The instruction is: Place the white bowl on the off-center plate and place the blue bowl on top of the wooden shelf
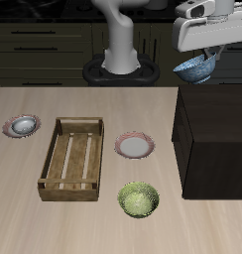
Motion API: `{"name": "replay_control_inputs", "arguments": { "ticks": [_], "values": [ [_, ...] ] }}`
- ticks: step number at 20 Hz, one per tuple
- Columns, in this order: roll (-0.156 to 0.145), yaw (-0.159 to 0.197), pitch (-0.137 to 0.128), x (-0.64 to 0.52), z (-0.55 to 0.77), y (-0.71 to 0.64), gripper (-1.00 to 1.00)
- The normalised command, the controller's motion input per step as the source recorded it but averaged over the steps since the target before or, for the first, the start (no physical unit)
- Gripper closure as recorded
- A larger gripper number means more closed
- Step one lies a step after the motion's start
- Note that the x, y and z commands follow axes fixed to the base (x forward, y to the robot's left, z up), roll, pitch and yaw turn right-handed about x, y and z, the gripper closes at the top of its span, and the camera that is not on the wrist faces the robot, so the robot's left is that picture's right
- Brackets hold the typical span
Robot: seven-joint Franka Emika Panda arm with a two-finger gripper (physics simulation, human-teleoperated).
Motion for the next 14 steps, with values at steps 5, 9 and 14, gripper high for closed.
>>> {"name": "replay_control_inputs", "arguments": {
  "ticks": [5, 9, 14],
  "values": [
    [0.012, -0.003, 0.025, 0.07, -0.07, 0.13, 1.0],
    [0.01, 0.007, 0.013, 0.03, -0.11, 0.05, 1.0],
    [-0.015, 0.003, 0.032, 0.1, -0.2, -0.01, 1.0]
  ]
}}
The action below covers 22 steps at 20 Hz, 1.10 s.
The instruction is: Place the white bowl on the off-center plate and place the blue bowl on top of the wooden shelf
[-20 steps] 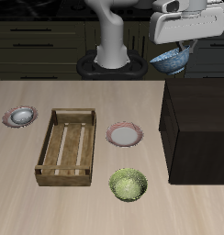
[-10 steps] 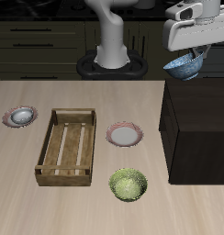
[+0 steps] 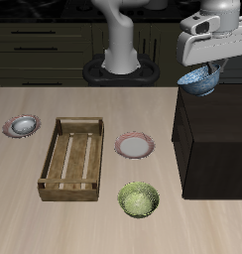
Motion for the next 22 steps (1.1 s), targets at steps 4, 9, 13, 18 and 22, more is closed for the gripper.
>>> {"name": "replay_control_inputs", "arguments": {
  "ticks": [4, 9, 13, 18, 22],
  "values": [
    [0.018, 0.009, 0.047, 0.05, -0.25, 0.11, 1.0],
    [0.038, 0.034, 0.025, -0.06, -0.23, 0.19, 1.0],
    [0.008, 0.089, 0.025, -0.01, -0.32, 0.07, 1.0],
    [0.011, -0.003, 0.055, 0.01, -0.18, -0.13, -1.0],
    [-0.007, -0.014, 0.02, -0.04, -0.02, -0.08, -1.0]
  ]
}}
